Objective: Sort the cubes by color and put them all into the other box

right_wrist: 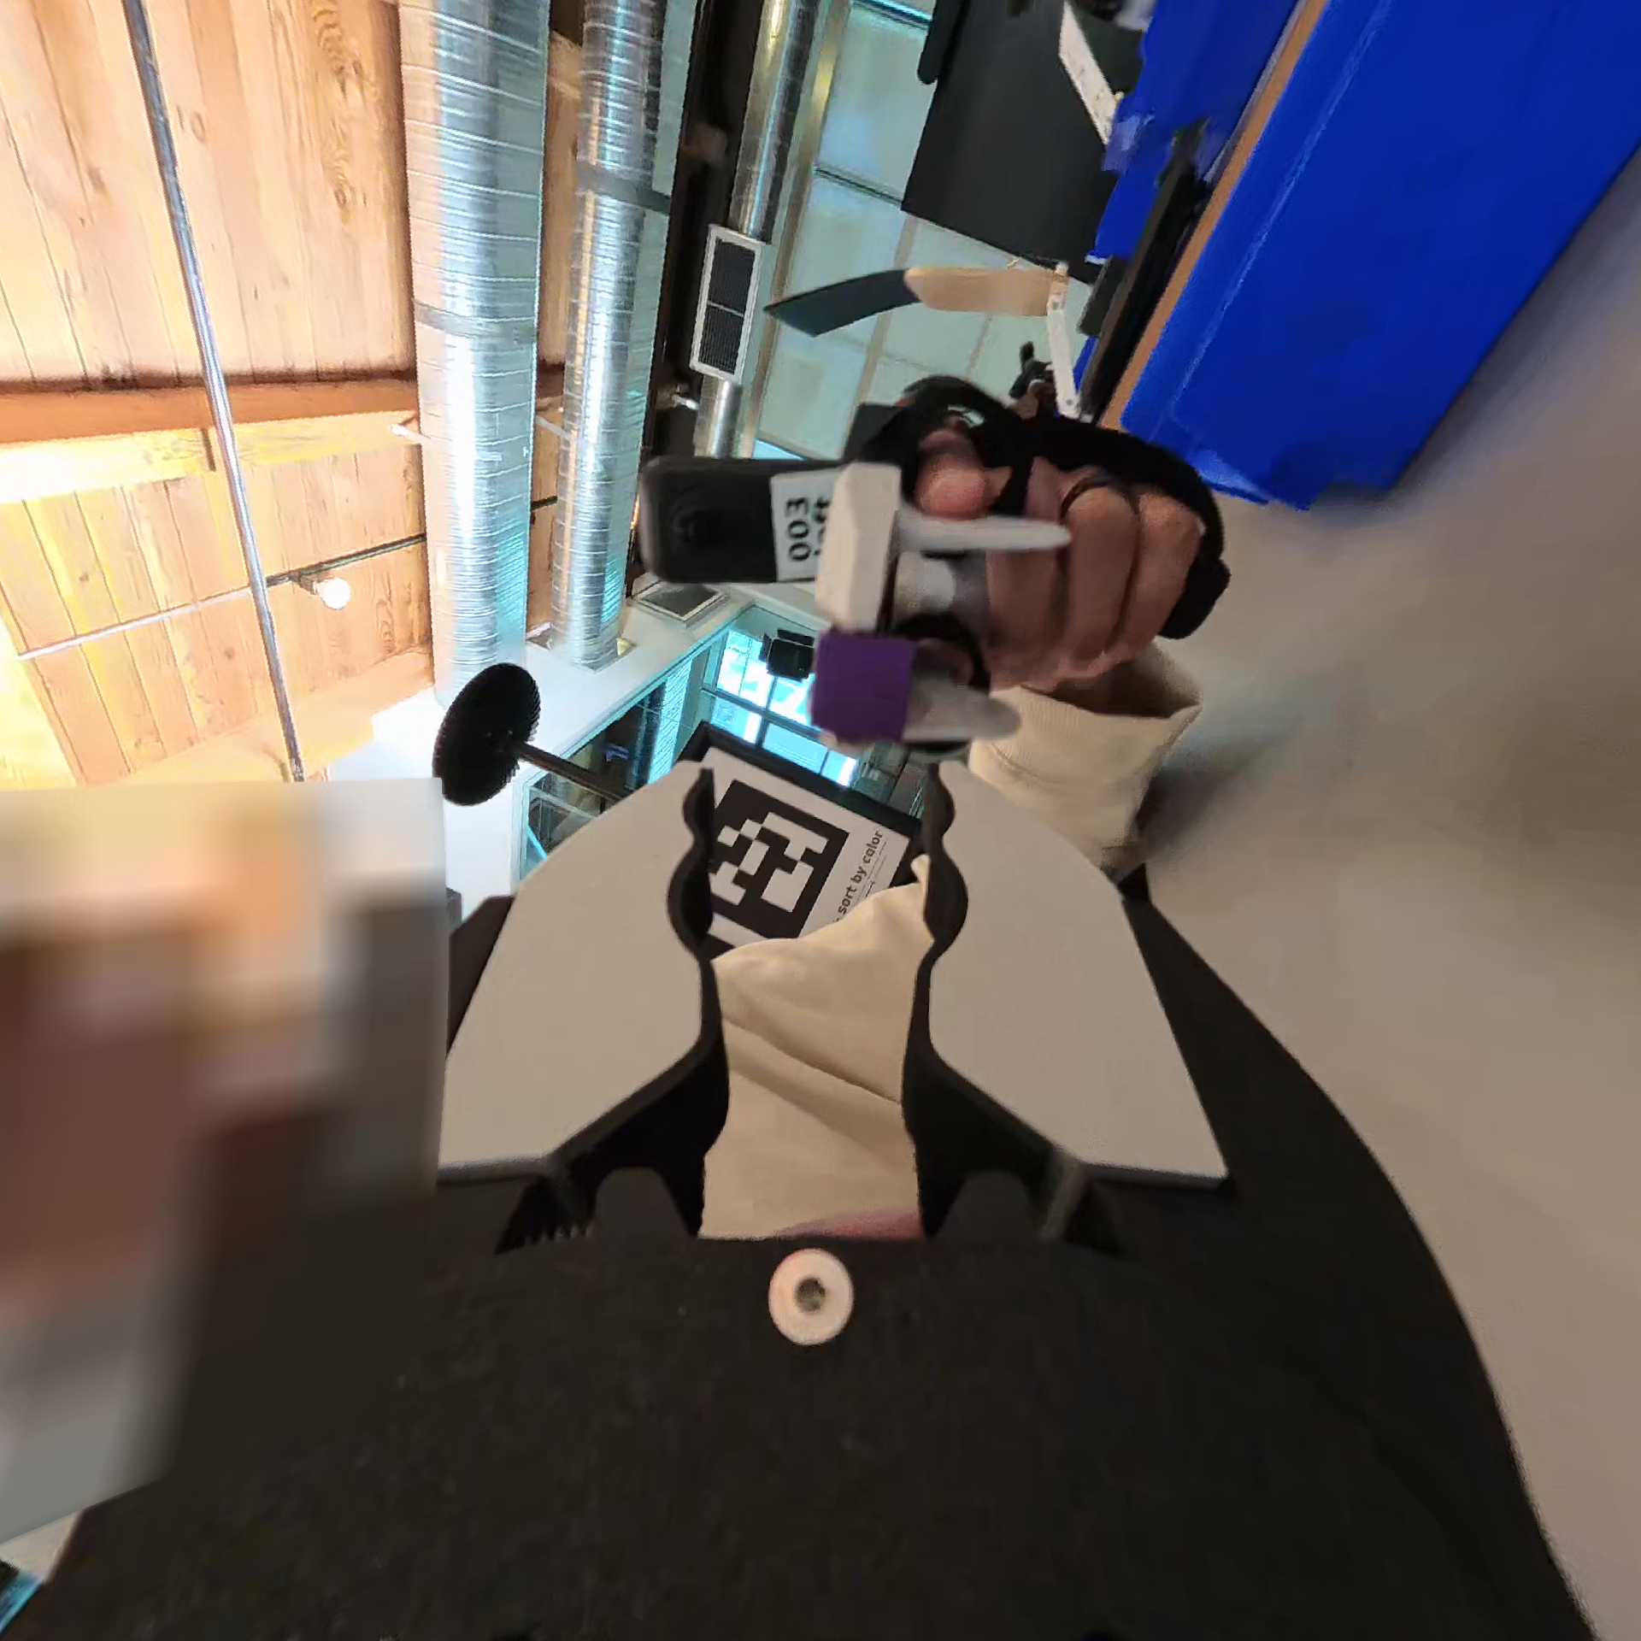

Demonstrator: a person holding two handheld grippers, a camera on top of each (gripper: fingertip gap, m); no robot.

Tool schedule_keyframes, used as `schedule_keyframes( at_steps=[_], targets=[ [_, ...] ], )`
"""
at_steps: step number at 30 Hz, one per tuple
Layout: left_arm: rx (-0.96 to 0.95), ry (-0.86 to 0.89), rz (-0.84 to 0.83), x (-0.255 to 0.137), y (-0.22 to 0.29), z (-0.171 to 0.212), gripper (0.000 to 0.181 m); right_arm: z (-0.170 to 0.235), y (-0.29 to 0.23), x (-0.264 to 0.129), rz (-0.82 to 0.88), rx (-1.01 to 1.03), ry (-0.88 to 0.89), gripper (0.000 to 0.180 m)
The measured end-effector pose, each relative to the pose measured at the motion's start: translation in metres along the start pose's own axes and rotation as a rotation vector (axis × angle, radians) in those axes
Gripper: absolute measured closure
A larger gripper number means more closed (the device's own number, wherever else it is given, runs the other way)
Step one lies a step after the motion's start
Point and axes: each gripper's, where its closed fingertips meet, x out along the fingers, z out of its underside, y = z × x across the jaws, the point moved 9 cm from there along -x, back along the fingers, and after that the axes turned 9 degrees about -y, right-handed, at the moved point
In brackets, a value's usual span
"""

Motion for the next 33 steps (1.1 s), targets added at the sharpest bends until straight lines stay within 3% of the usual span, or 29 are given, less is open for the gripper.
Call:
schedule_keyframes(
  at_steps=[3, 5, 8, 12, 15, 18, 25, 27, 30, 33],
  targets=[
    [0.018, -0.052, 0.037, 0.02, -0.004, 0.004, 0.158, -0.008, 0.016, -0.003, 0.027, 0.035, -0.004, 0.135],
    [0.036, -0.08, 0.039, 0.028, -0.004, 0.008, 0.159, -0.009, 0.022, -0.01, 0.001, 0.041, 0.026, 0.158],
    [0.006, -0.124, -0.002, 0.034, -0.001, 0.011, 0.16, -0.004, 0.027, -0.02, 0.044, 0.011, 0.049, 0.158],
    [-0.132, -0.114, -0.048, 0.02, 0.019, 0.008, 0.128, 0.009, 0.018, -0.037, 0.066, -0.053, 0.091, 0.158],
    [-0.333, -0.051, -0.12, 0.004, 0.044, 0.02, 0.11, 0.027, 0.005, -0.056, 0.188, -0.203, 0.111, 0.158],
    [-0.523, -0.004, -0.225, -0.008, 0.066, 0.037, 0.108, 0.048, -0.002, -0.071, 0.432, -0.367, 0.113, 0.158],
    [-0.559, 0.021, -0.316, -0.026, 0.087, 0.038, 0.113, 0.072, -0.041, -0.104, 0.673, -0.585, 0.188, 0.158],
    [-0.552, 0.01, -0.301, -0.024, 0.087, 0.038, 0.113, 0.063, -0.071, -0.137, 0.878, -0.68, 0.253, 0.158],
    [-0.548, -0.041, -0.287, -0.017, 0.089, 0.041, 0.115, 0.037, -0.113, -0.211, 1.366, -0.672, 0.307, 0.158],
    [-0.492, -0.095, -0.279, -0.008, 0.092, 0.041, 0.115, -0.007, -0.107, -0.273, 1.698, -0.43, 0.0, 0.158]
  ],
)
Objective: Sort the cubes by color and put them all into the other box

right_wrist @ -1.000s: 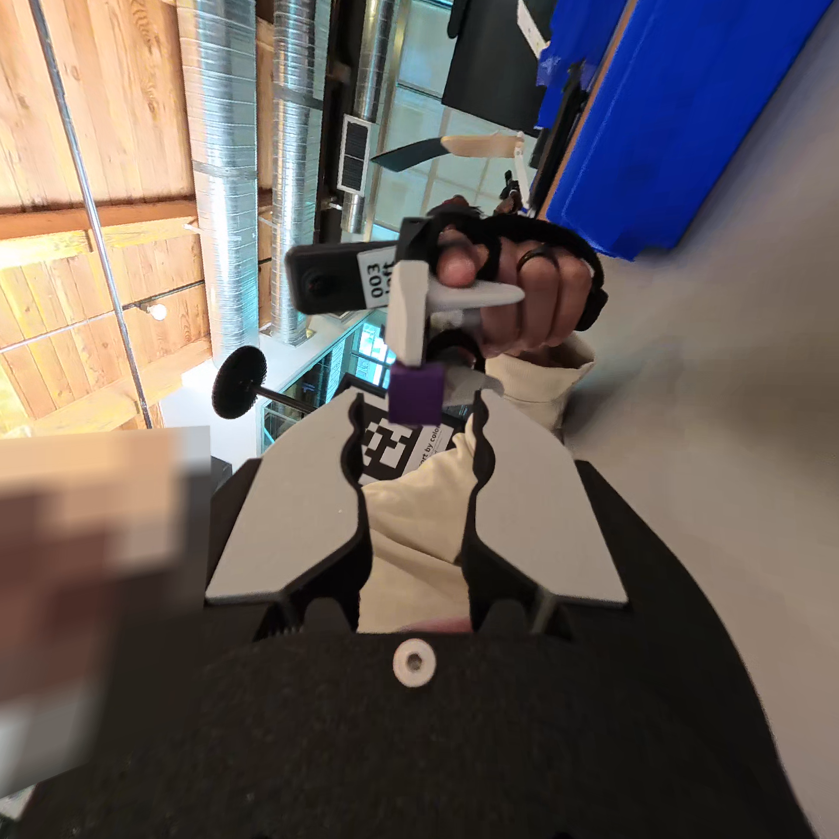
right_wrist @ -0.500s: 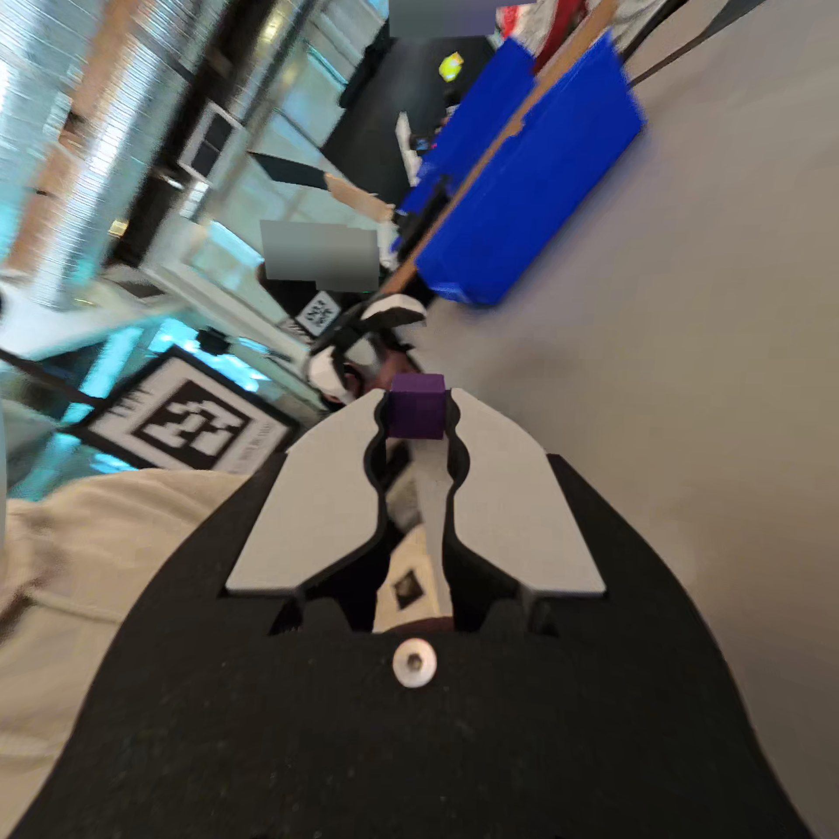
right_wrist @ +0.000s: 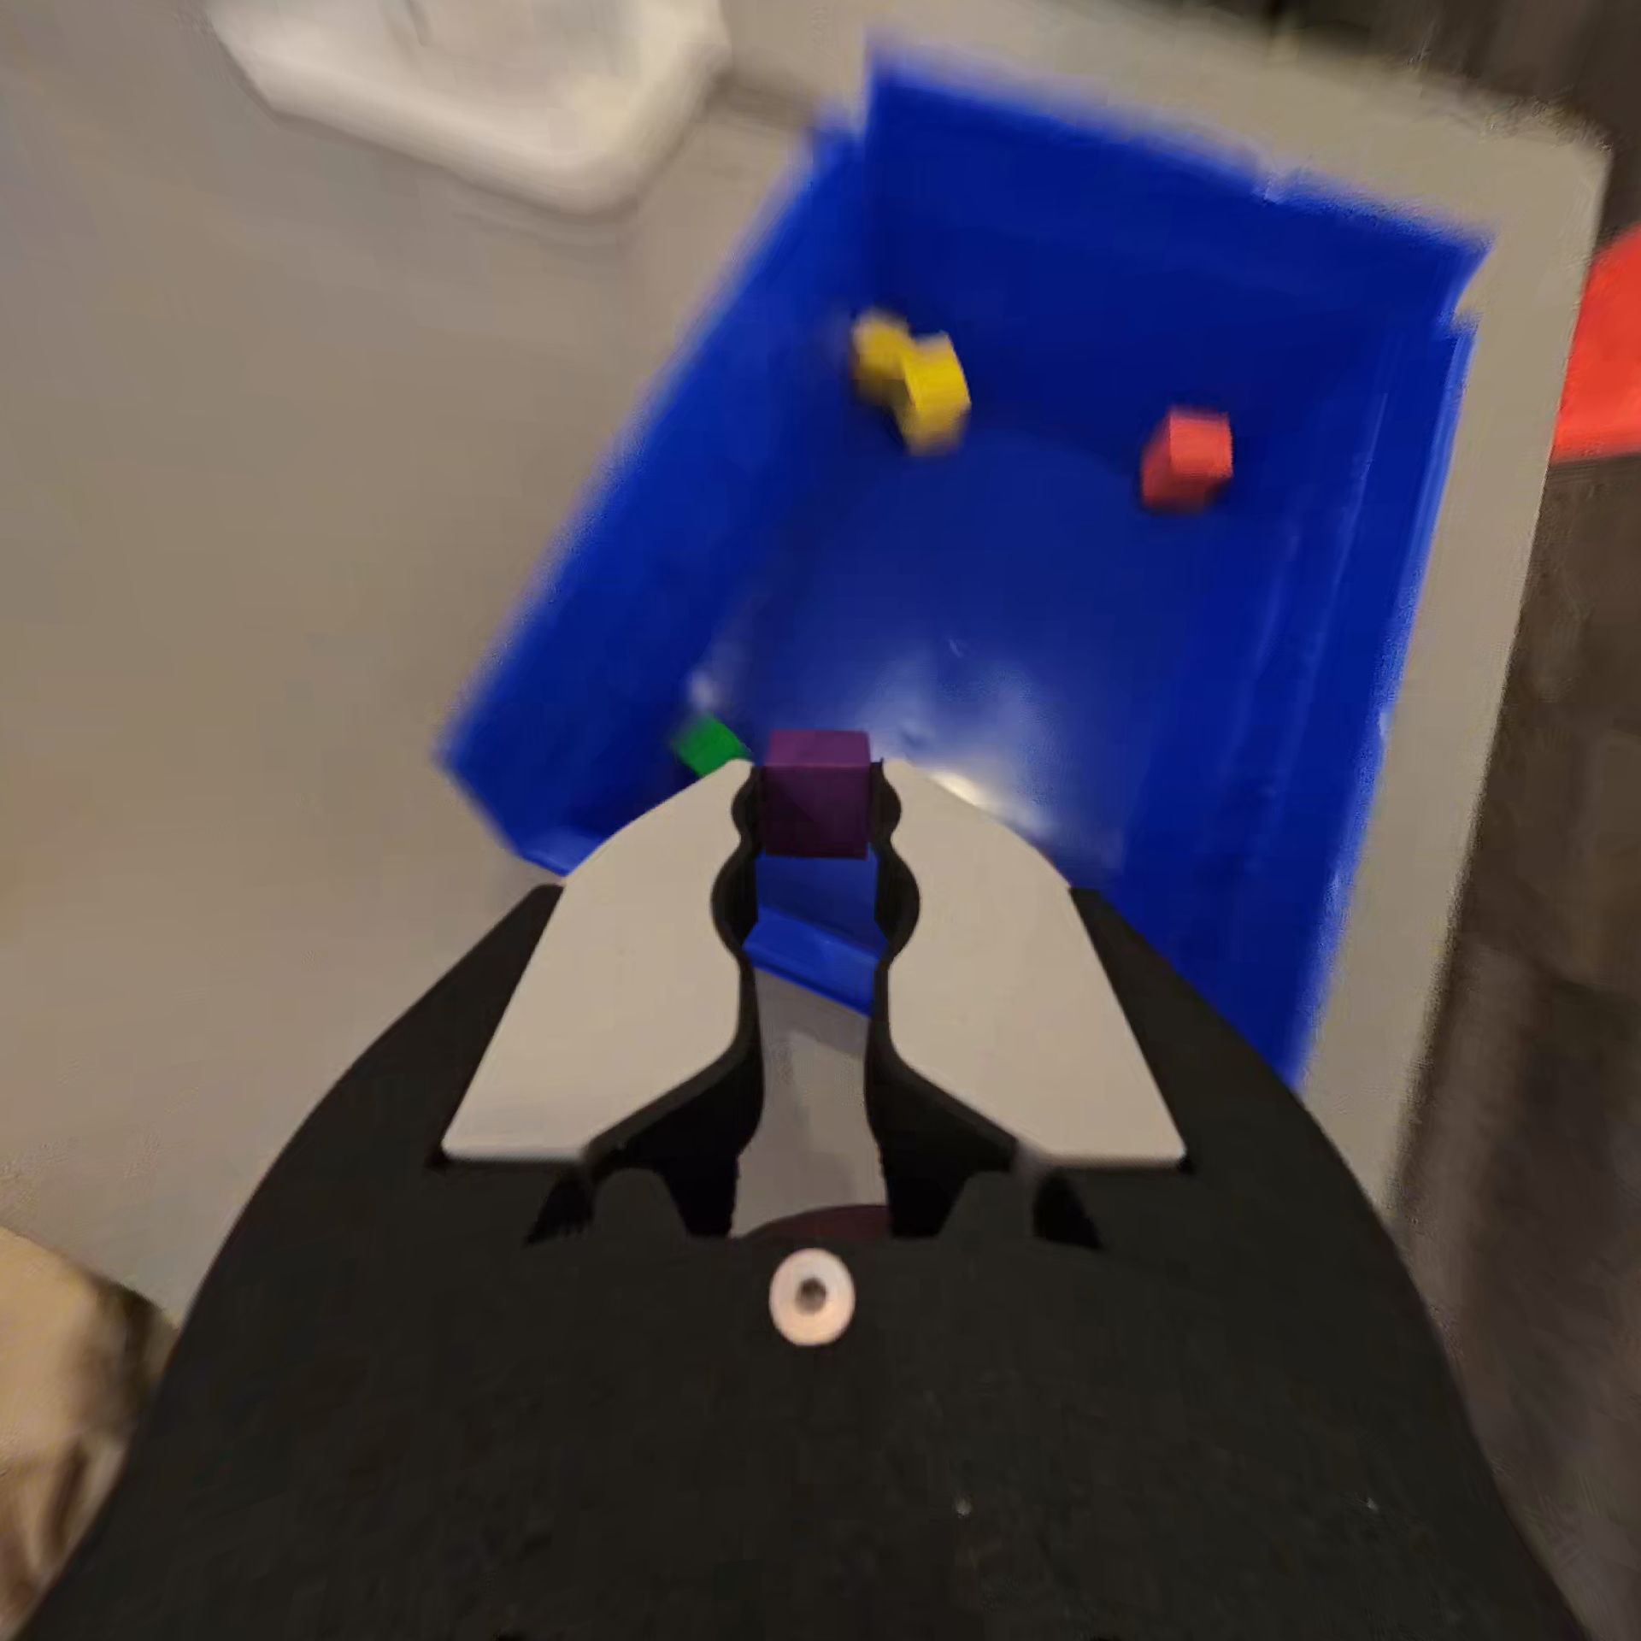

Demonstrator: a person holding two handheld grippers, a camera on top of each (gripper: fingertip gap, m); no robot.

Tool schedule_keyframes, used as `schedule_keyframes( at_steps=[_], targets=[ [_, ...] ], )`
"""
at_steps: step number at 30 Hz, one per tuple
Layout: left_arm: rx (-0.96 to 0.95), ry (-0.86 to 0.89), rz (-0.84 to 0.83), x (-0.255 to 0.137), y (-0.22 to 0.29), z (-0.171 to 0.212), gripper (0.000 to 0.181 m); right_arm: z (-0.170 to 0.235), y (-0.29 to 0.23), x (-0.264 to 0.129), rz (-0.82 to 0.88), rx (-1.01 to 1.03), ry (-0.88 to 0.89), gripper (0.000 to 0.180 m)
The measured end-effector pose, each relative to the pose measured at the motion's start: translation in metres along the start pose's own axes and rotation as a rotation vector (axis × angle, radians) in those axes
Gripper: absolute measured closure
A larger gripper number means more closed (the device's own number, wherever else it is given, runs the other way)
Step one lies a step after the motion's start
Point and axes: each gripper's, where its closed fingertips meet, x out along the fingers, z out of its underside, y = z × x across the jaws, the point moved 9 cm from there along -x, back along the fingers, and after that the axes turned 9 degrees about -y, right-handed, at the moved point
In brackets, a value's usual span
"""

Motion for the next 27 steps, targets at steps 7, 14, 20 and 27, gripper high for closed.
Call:
schedule_keyframes(
  at_steps=[7, 14, 20, 27],
  targets=[
    [0.172, -0.111, -0.039, 0.016, 0.02, 0.007, 0.113, -0.012, 0.046, 0.102, -0.001, -0.205, -0.651, 0.157],
    [0.135, -0.118, 0.024, 0.015, 0.025, 0.011, 0.109, -0.007, 0.055, 0.122, 0.048, -0.267, -0.878, 0.157],
    [0.082, -0.077, 0.038, 0.008, 0.018, 0.007, 0.109, -0.007, 0.059, 0.098, 0.102, -0.294, -0.84, 0.136],
    [0.036, -0.039, -0.09, 0.002, 0.002, 0.004, 0.111, -0.043, -0.026, -0.005, -0.072, -0.094, 0.19, 0.141]
  ],
)
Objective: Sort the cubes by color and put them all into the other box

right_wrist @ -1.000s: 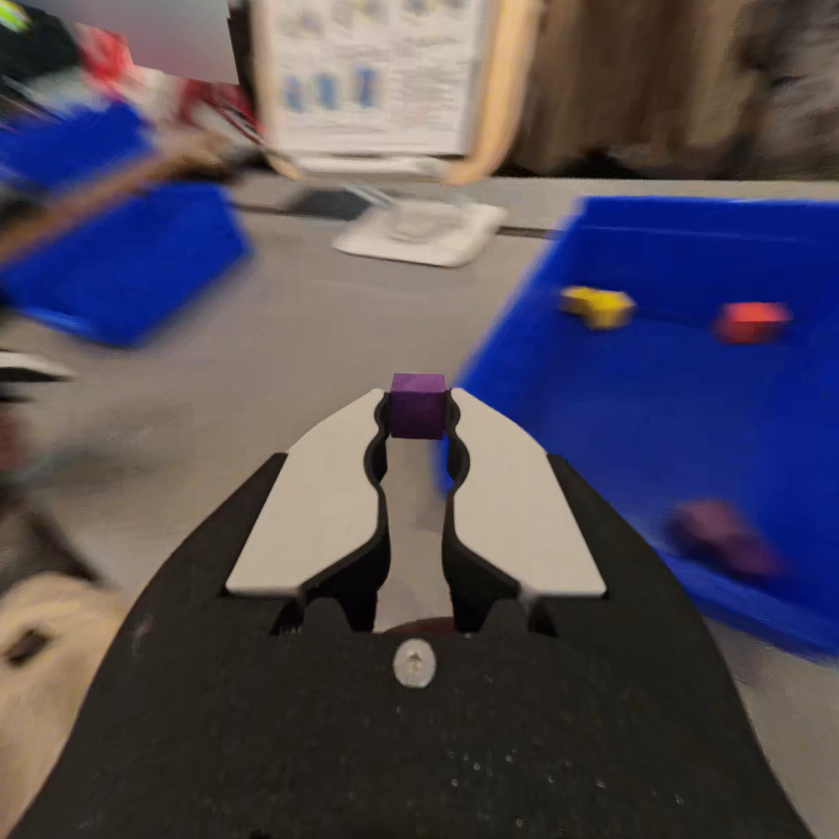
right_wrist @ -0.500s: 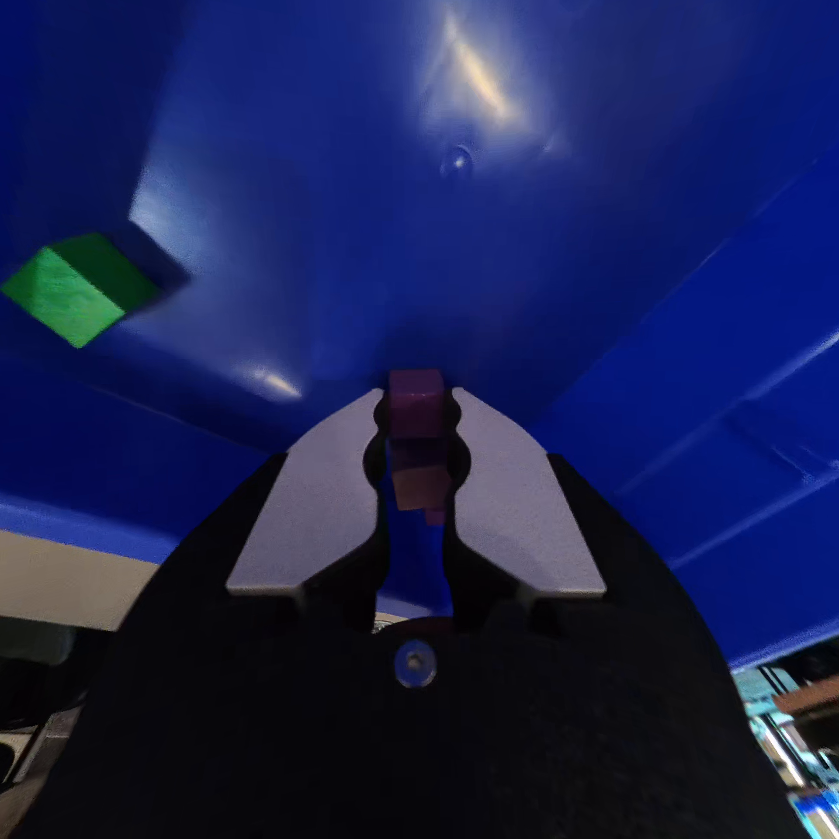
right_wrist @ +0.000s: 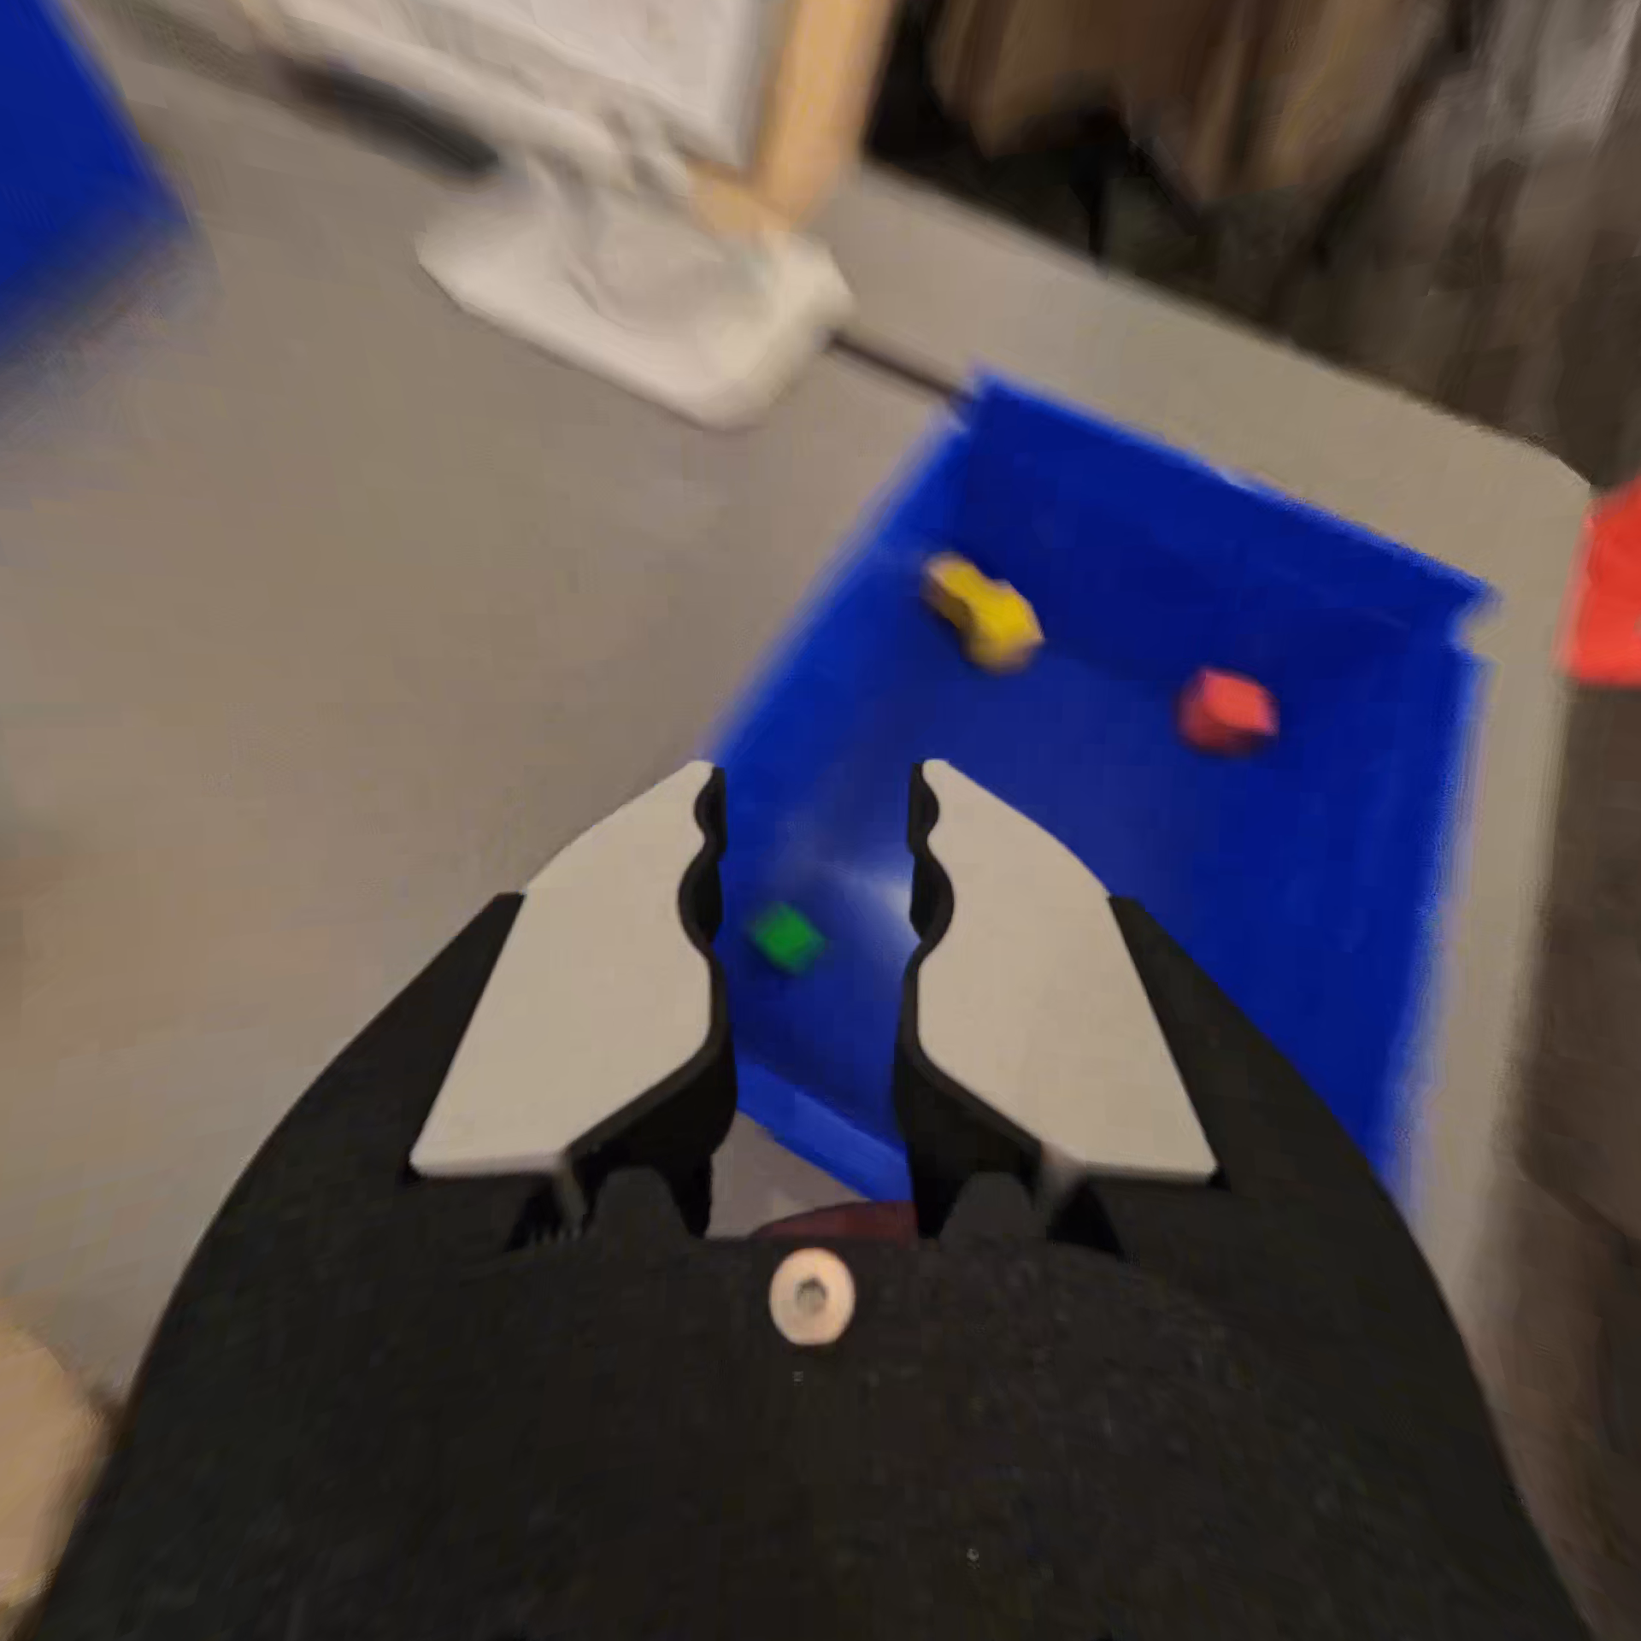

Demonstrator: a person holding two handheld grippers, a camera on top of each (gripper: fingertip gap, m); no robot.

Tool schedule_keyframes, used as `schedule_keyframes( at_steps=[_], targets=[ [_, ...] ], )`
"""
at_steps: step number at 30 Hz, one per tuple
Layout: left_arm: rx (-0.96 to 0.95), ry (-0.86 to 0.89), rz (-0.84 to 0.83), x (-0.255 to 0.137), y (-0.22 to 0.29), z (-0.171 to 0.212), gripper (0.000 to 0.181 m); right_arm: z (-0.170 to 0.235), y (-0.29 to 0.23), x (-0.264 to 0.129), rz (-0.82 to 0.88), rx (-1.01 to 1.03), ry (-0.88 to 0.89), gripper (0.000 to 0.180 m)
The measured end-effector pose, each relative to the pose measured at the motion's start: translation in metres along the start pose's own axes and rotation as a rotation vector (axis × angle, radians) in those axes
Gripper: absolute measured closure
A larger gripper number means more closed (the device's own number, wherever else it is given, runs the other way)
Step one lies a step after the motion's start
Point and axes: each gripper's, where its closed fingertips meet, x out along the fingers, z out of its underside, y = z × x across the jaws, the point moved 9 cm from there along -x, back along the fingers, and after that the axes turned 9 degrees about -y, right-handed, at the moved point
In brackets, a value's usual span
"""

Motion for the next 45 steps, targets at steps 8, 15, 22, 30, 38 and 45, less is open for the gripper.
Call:
schedule_keyframes(
  at_steps=[8, 15, 22, 30, 38, 45],
  targets=[
    [-0.115, -0.01, -0.208, -0.009, -0.025, 0.004, 0.112, 0.066, -0.2, 0.025, -0.632, 0.171, 0.456, 0.145],
    [-0.193, -0.051, -0.309, -0.024, -0.033, 0.016, 0.108, 0.091, -0.223, 0.046, -0.532, 0.179, 0.406, 0.142],
    [-0.222, -0.03, -0.316, -0.037, -0.033, 0.018, 0.109, 0.094, -0.218, 0.044, -0.508, 0.171, 0.407, 0.142],
    [-0.31, -0.118, -0.429, -0.118, -0.077, -0.001, 0.117, 0.088, -0.222, 0.031, -0.538, 0.143, 0.424, 0.143],
    [-0.539, -0.651, -0.505, -0.168, -0.222, 0.012, 0.121, 0.085, -0.219, 0.023, -0.569, 0.127, 0.437, 0.144],
    [-0.669, -0.926, -0.465, -0.144, -0.277, 0.051, 0.13, 0.086, -0.215, 0.016, -0.563, 0.123, 0.455, 0.145]
  ],
)
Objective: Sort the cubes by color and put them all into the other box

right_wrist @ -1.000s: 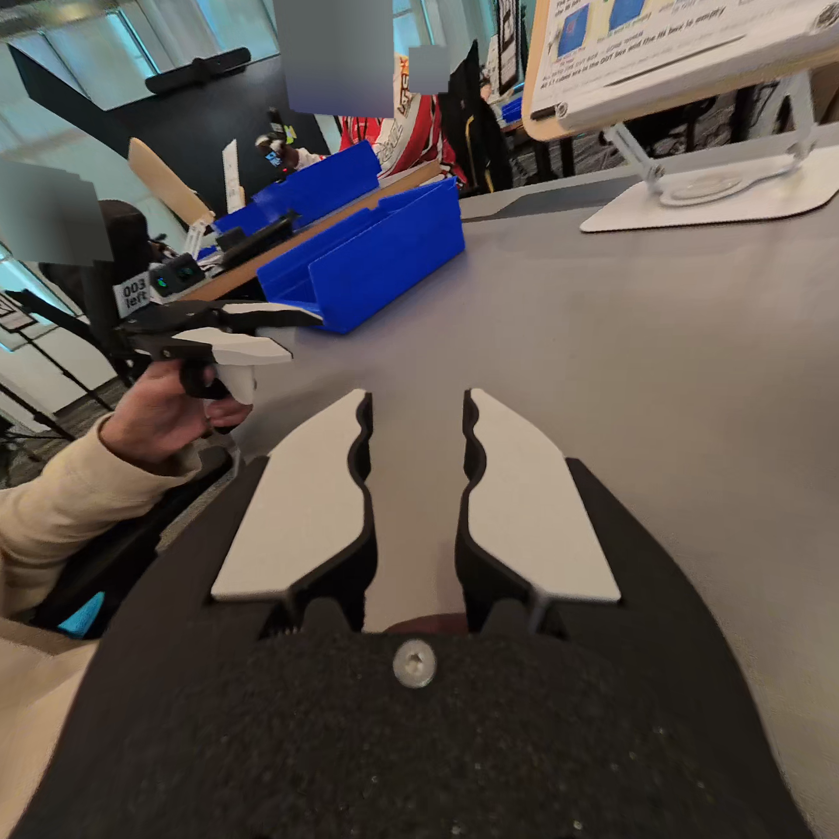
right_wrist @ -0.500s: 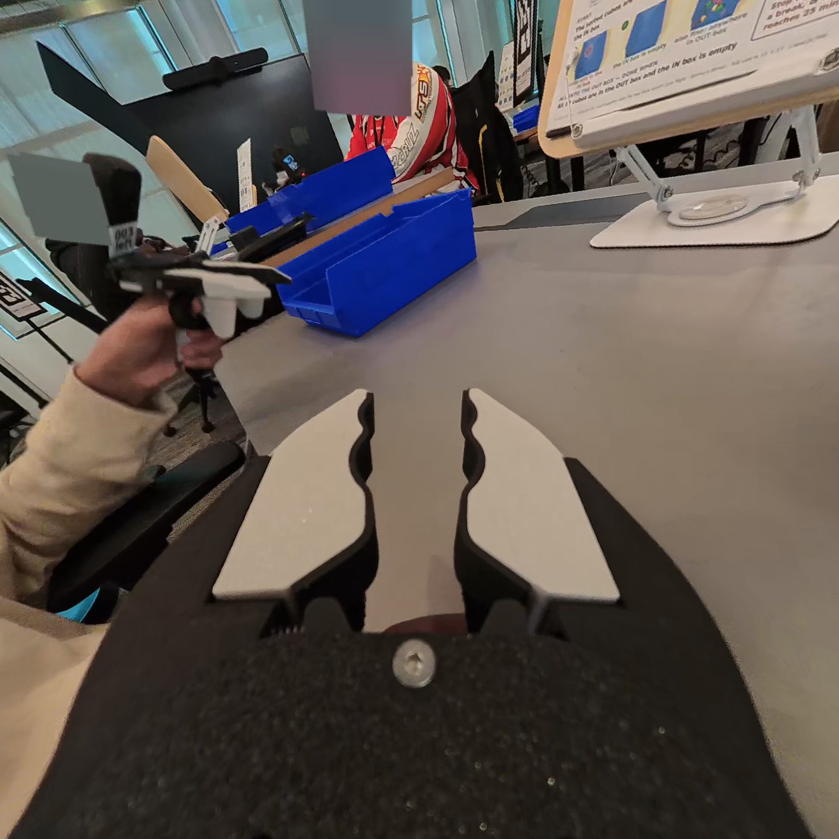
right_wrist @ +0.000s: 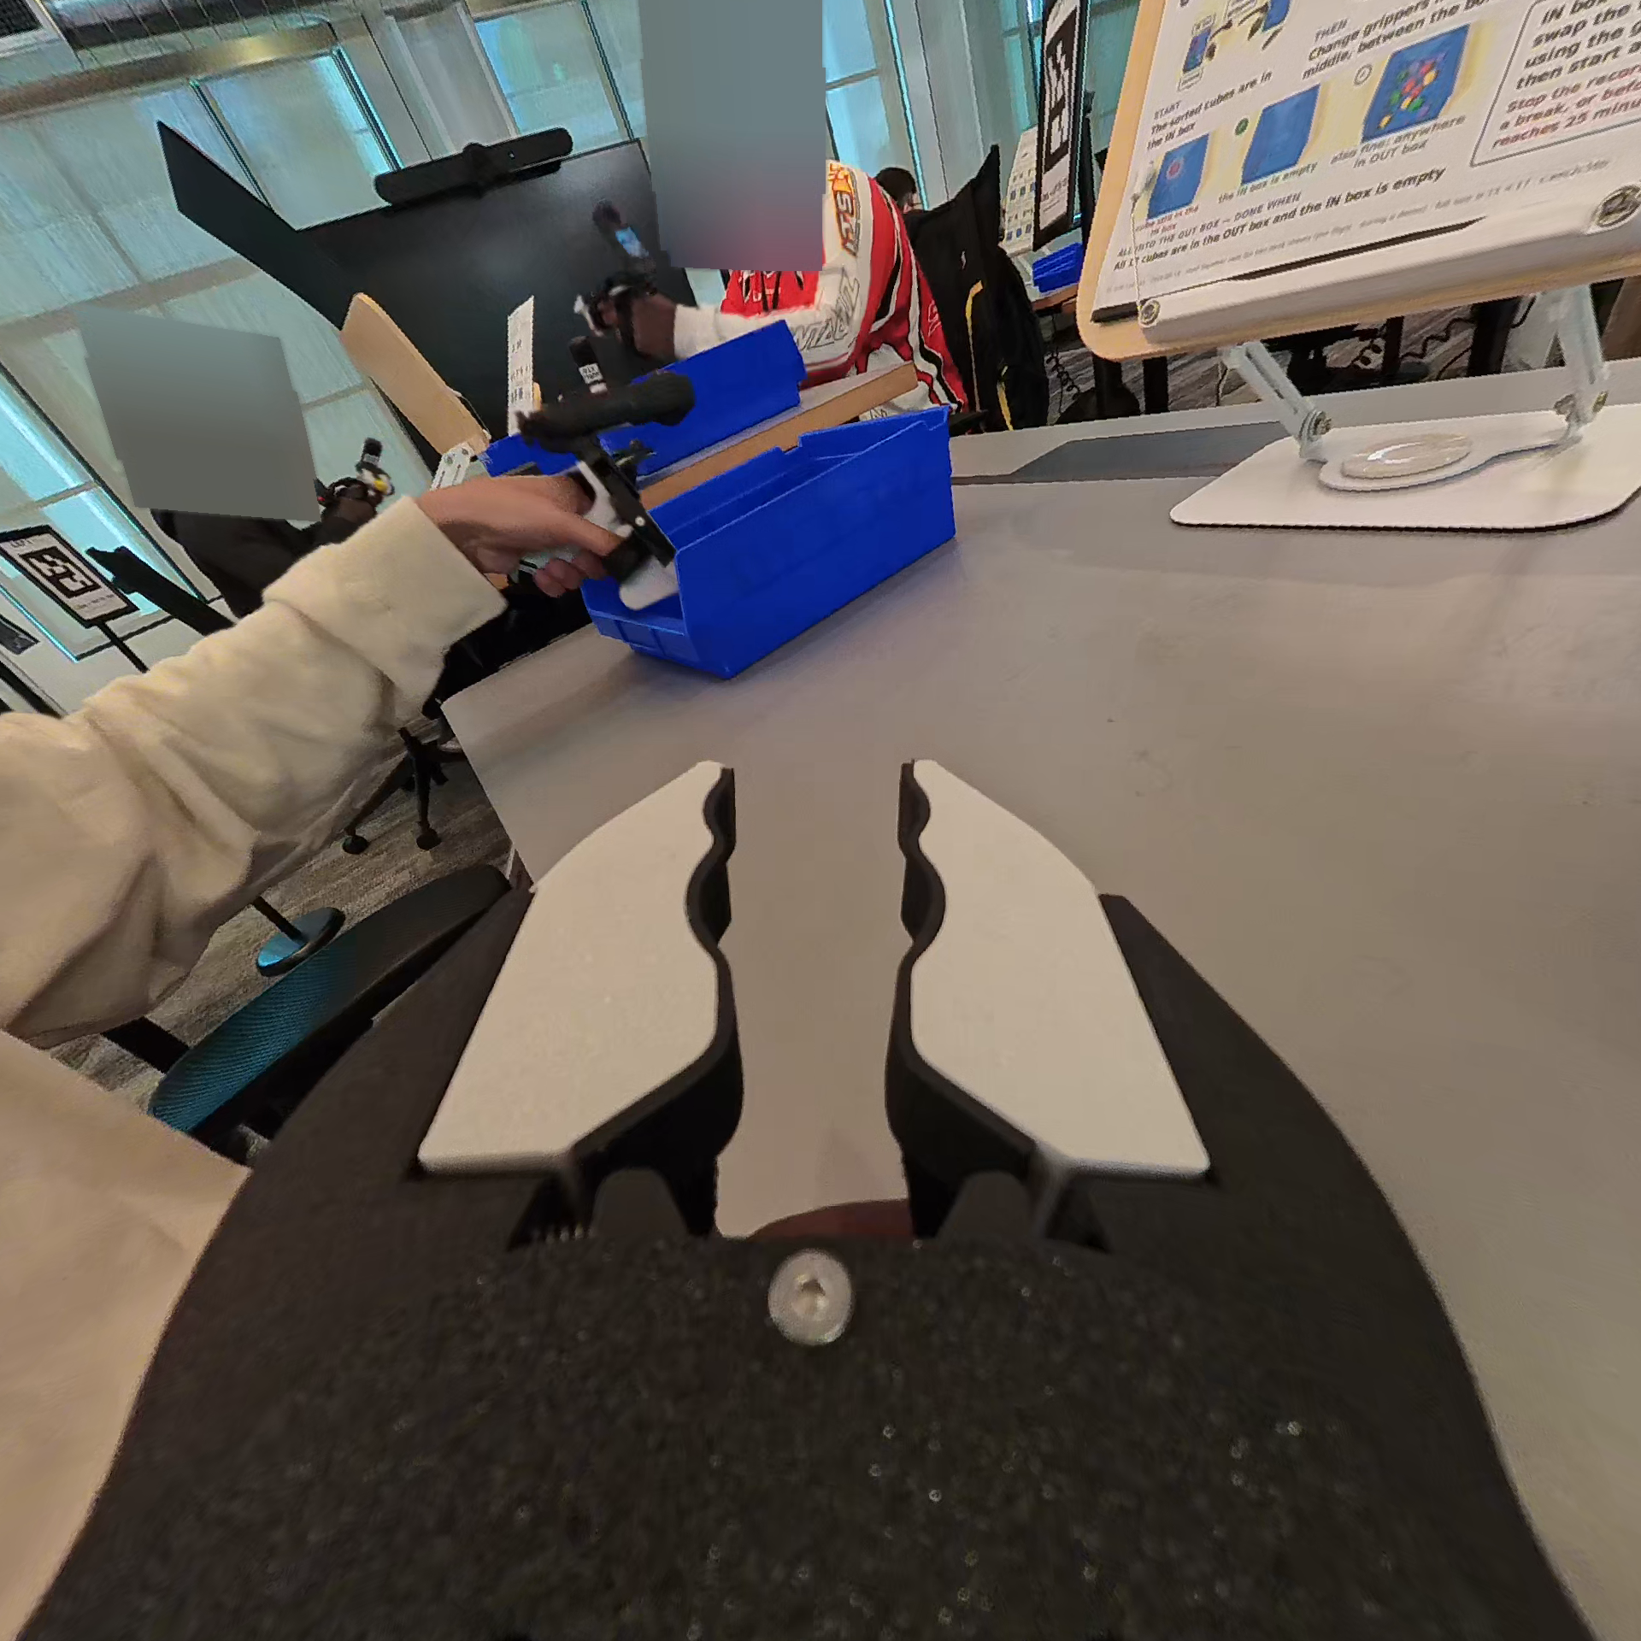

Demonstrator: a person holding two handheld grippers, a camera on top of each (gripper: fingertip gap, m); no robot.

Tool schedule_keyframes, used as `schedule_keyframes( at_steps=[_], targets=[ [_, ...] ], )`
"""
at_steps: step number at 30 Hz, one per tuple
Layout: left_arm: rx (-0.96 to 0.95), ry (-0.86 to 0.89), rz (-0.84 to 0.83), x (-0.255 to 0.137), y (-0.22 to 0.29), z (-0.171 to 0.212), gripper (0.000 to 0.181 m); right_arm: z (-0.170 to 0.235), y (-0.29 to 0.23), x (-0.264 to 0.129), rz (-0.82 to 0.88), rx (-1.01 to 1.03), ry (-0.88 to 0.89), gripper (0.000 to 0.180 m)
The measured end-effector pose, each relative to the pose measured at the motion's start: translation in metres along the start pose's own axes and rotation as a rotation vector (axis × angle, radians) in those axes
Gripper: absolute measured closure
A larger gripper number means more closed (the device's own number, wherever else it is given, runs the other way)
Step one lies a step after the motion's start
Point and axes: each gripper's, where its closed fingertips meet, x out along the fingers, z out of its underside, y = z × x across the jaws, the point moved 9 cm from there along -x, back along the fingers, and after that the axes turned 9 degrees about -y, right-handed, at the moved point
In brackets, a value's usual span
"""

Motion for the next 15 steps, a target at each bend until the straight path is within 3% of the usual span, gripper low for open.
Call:
schedule_keyframes(
  at_steps=[3, 6, 9, 12, 15],
  targets=[
    [-0.007, -0.129, 0.101, 0.01, 0.0, -0.002, 0.127, -0.001, 0.001, -0.002, -0.005, 0.009, 0.004, 0.145],
    [-0.014, -0.214, 0.186, 0.012, 0.001, -0.004, 0.158, -0.001, 0.001, -0.002, -0.021, 0.018, 0.002, 0.145],
    [0.006, -0.248, 0.16, 0.012, 0.001, -0.006, 0.158, -0.001, -0.001, -0.001, -0.027, 0.011, -0.007, 0.146],
    [0.027, -0.211, 0.12, 0.009, 0.002, -0.005, 0.159, -0.002, -0.004, -0.002, -0.023, -0.007, -0.006, 0.146],
    [0.052, -0.046, 0.074, -0.009, 0.008, -0.004, 0.159, -0.003, -0.005, -0.003, -0.019, -0.013, -0.001, 0.147]
  ],
)
